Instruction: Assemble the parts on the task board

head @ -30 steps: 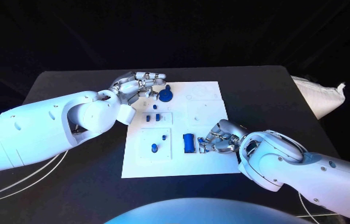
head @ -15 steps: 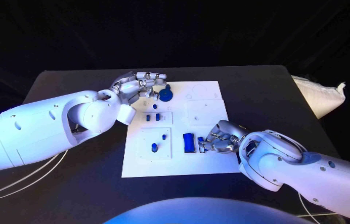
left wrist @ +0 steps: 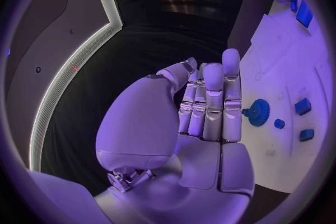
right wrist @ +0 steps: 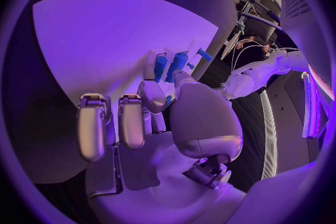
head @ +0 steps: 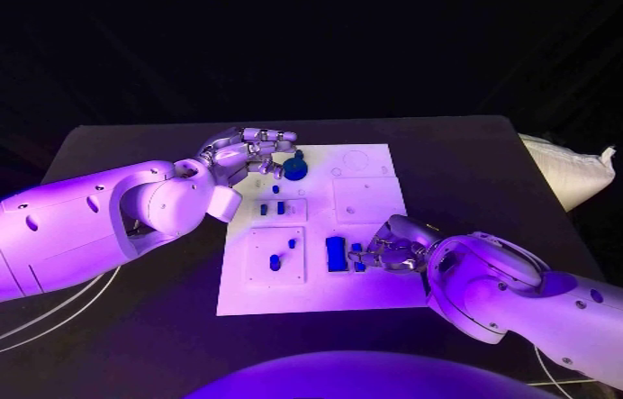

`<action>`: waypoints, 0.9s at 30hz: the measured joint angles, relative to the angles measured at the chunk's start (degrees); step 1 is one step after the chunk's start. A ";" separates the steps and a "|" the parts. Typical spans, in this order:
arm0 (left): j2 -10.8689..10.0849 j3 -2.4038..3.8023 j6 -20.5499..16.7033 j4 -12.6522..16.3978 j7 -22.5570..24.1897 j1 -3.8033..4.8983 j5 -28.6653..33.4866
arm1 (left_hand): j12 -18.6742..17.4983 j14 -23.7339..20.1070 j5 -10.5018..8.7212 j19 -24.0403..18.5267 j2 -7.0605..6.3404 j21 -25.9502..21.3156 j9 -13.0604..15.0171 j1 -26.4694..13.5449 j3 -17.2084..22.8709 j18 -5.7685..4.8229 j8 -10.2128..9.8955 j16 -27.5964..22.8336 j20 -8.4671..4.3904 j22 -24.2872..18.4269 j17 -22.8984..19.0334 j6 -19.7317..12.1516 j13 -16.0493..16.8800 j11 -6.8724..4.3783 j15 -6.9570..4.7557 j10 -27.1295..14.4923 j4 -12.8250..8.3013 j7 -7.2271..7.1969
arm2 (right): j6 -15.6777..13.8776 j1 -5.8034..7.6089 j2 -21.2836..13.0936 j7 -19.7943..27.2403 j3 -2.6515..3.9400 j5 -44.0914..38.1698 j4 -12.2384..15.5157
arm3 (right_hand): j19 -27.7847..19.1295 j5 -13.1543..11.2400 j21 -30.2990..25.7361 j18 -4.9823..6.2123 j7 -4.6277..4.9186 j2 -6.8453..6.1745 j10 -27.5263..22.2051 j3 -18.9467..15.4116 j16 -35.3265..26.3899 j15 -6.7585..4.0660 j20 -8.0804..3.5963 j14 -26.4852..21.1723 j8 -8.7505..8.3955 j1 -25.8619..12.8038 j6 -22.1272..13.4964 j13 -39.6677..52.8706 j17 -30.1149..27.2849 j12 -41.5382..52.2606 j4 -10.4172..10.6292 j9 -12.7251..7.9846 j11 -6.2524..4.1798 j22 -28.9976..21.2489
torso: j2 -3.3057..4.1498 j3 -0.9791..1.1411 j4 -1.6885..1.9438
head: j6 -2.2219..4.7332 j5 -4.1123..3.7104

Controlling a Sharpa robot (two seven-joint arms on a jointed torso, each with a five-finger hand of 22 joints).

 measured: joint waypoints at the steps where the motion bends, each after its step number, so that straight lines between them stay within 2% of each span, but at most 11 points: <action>1: -0.01 0.00 0.02 -0.01 -0.01 0.00 -0.01 | 0.00 0.00 0.00 0.00 0.00 0.00 0.00 0.00 0.00 0.00 0.00 0.00 0.00 0.00 0.00 0.00 0.00 0.00 0.00 0.00 0.00 0.00 | -0.01 0.00 -0.13 0.00 0.00 -0.12 0.22 | 0.00 0.00 0.21 0.00 -0.02 0.00 0.00 -0.28 0.00 0.00 0.00 0.00 0.00 0.00 0.02 0.07 0.00 0.00 0.02 0.04 0.00 0.00 | 0.00 0.00 0.00 | -0.01 0.01; 12: -0.09 0.00 0.21 -0.04 -0.10 0.00 -0.06 | 0.00 -0.22 0.00 0.00 0.00 0.00 0.00 0.00 0.00 0.00 0.00 -0.40 0.00 0.00 -0.16 0.00 0.00 0.00 0.22 0.00 0.00 0.00 | -0.08 -0.03 -1.52 0.09 0.05 -1.38 1.73 | 0.00 0.00 0.23 0.00 -0.06 0.26 0.20 -0.61 0.00 0.00 0.00 0.00 -0.01 -0.23 0.06 0.14 -0.01 0.22 -0.30 0.17 -0.21 -0.01 | -0.02 -0.01 0.00 | -0.13 -0.03; 14: -0.09 0.00 0.23 -0.04 -0.11 0.00 -0.06 | 0.00 -0.21 0.00 0.00 0.00 0.00 0.00 0.00 0.00 0.00 0.00 -0.40 0.00 0.00 -0.16 0.00 0.00 0.00 0.22 0.00 0.00 0.00 | -0.10 -0.03 -1.65 0.10 0.06 -1.50 1.66 | 0.00 -0.24 0.23 0.00 -0.06 0.74 0.20 -1.09 0.00 0.00 0.00 0.00 -0.01 1.41 0.06 0.14 -0.01 0.22 -0.78 0.28 -0.21 -0.01 | -0.02 -0.02 0.02 | -0.12 -0.03; 18: -0.09 0.00 0.26 -0.04 -0.13 0.00 -0.07 | 0.00 -0.22 0.00 0.00 0.00 0.00 0.00 0.00 0.00 0.00 0.00 -0.40 0.00 0.00 -0.16 0.00 0.00 0.00 0.22 0.00 0.00 0.00 | -0.39 -0.04 -1.77 0.15 0.06 -1.65 1.33 | 0.00 -0.61 0.23 0.00 -0.03 0.59 0.19 -1.36 -0.01 0.00 0.00 0.00 -0.01 4.68 0.03 -0.17 -0.01 -0.88 -2.08 0.33 -0.19 -0.01 | -0.04 -0.03 0.03 | -0.09 -0.08; 20: -0.09 0.00 0.27 -0.06 -0.14 0.00 -0.08 | 0.00 -0.22 0.00 0.00 0.00 0.00 0.00 0.00 0.00 0.00 0.00 -0.40 0.00 0.01 -0.16 0.00 0.00 0.00 0.22 0.00 0.00 0.00 | -0.88 -0.04 -1.78 0.23 0.06 -1.65 1.20 | -0.07 -1.24 -0.32 0.00 0.50 0.12 -0.98 -1.40 -0.85 0.00 0.07 0.00 -0.38 7.35 -0.97 -1.73 -0.01 -3.69 -3.38 0.30 0.15 -0.01 | -0.05 -0.03 0.03 | -0.07 -0.10; 23: -0.07 -0.01 0.28 -0.14 -0.14 0.00 -0.08 | 0.00 -0.22 0.00 0.00 0.00 0.00 0.01 0.00 0.00 0.00 0.00 -0.40 0.00 0.01 -0.16 0.00 0.00 0.00 0.22 0.00 0.00 0.00 | -2.72 -0.04 -1.87 0.92 0.14 -1.06 0.93 | -1.69 -0.83 -1.77 0.00 1.54 -0.56 -3.66 -1.60 -2.80 0.14 0.59 -0.14 -2.19 10.35 -3.68 -5.56 -0.30 -10.28 -4.67 -0.32 0.96 -0.01 | -0.08 -0.03 0.03 | 0.07 -0.15; 25: -0.04 -0.01 0.28 -0.28 -0.14 0.00 -0.09 | 0.00 -0.22 0.00 0.00 0.00 0.00 0.01 0.00 0.00 0.00 0.00 -0.40 0.00 0.01 -0.16 0.00 0.00 0.00 0.22 0.00 0.00 0.00 | -4.73 0.04 -2.15 2.20 0.29 0.24 0.51 | -2.53 -0.56 -2.69 0.00 2.16 -1.07 -4.98 -1.71 -3.99 0.74 1.04 -0.11 -3.09 12.58 -4.88 -7.55 -1.42 -13.58 -5.58 -0.67 1.44 -0.02 | -0.12 -0.03 0.03 | 0.23 -0.16; 27: 0.00 -0.01 0.27 -0.51 -0.13 -0.01 -0.09 | 0.18 -0.26 0.00 0.00 0.00 0.00 0.00 0.00 0.00 0.00 0.00 -0.40 0.00 0.01 -0.19 0.00 0.00 0.11 0.18 -0.11 0.00 0.00 | -6.72 0.43 -2.49 3.93 0.40 2.25 -0.14 | -3.43 -0.56 -3.60 0.00 2.58 -1.50 -6.03 -1.97 -5.17 0.74 1.30 -0.11 -3.65 14.09 -5.47 -9.32 -2.71 -16.35 -6.13 -0.85 1.82 -0.60 | -0.18 -0.03 0.03 | 0.42 -0.17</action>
